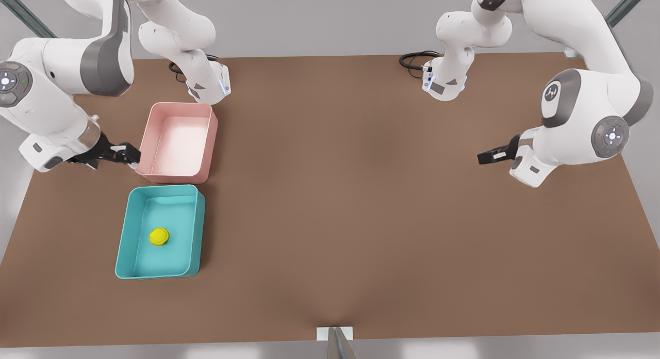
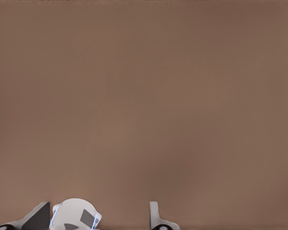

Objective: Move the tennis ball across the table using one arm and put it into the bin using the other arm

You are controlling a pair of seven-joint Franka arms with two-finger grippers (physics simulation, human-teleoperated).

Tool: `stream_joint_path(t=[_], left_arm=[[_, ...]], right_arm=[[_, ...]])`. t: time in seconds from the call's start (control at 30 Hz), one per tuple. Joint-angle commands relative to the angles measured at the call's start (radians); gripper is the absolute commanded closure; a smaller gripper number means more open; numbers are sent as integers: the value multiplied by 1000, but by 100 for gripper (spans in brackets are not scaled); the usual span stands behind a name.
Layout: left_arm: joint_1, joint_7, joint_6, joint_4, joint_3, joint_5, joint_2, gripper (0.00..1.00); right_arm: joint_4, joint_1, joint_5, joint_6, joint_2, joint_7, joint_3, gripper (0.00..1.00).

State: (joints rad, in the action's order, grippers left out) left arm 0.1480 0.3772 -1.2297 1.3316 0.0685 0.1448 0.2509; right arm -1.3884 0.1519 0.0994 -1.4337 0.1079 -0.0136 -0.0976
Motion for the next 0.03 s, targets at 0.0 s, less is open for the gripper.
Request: stream_joint_path(t=[0.0], left_arm=[[1,-43,-2,0,-1,-1,-5,0]], right_arm=[[-12,-3,8,173,-16,-11,3,0]])
